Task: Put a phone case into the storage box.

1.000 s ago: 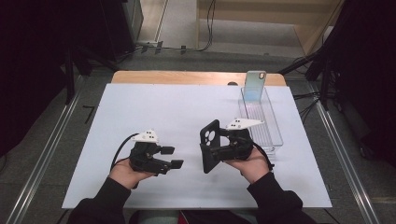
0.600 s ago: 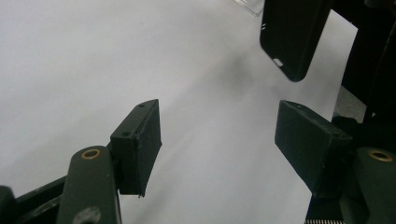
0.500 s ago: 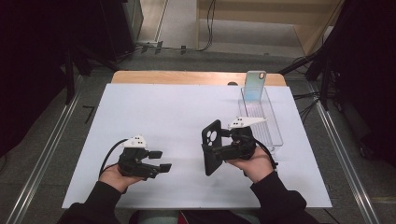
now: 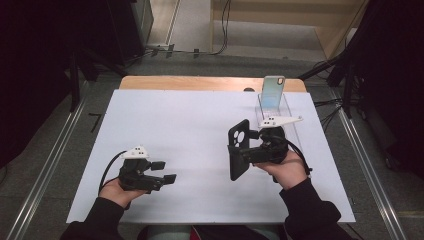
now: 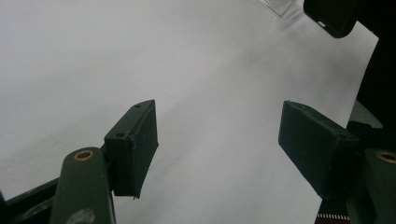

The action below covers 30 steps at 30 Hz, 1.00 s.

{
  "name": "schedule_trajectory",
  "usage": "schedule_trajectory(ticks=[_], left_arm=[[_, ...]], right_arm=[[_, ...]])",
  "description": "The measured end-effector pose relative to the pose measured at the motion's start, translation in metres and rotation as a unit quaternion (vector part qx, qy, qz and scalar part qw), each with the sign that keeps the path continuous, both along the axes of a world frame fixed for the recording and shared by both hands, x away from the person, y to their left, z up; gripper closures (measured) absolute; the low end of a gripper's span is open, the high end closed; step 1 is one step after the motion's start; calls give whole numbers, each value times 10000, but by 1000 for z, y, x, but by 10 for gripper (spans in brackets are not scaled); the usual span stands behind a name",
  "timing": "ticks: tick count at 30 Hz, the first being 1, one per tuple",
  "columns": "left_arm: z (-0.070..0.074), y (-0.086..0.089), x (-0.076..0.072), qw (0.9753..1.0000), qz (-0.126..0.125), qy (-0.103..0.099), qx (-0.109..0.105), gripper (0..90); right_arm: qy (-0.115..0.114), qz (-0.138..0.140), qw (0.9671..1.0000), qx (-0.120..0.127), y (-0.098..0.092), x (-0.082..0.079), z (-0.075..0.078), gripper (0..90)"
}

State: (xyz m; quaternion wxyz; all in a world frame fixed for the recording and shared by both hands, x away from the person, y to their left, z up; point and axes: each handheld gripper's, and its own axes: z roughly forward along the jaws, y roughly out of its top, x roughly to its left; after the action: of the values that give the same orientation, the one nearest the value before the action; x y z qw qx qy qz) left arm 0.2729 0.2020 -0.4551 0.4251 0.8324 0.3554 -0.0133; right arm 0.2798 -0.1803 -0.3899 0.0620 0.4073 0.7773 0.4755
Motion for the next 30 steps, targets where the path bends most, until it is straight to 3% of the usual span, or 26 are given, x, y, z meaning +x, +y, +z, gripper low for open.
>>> schedule_trajectory(ticks=[12,21,30], left_arm=[[1,8,-2,9994,348,76,8,288],[-1,10,-4,9994,332,88,18,288],[-1,11,-4,9993,359,90,9,289]], right_arm=[[-107,-289,9995,-43,-22,13,17,121],[-188,-684,9975,-26,-39,23,24,122],[-300,-1108,9934,-4,-58,34,30,122]])
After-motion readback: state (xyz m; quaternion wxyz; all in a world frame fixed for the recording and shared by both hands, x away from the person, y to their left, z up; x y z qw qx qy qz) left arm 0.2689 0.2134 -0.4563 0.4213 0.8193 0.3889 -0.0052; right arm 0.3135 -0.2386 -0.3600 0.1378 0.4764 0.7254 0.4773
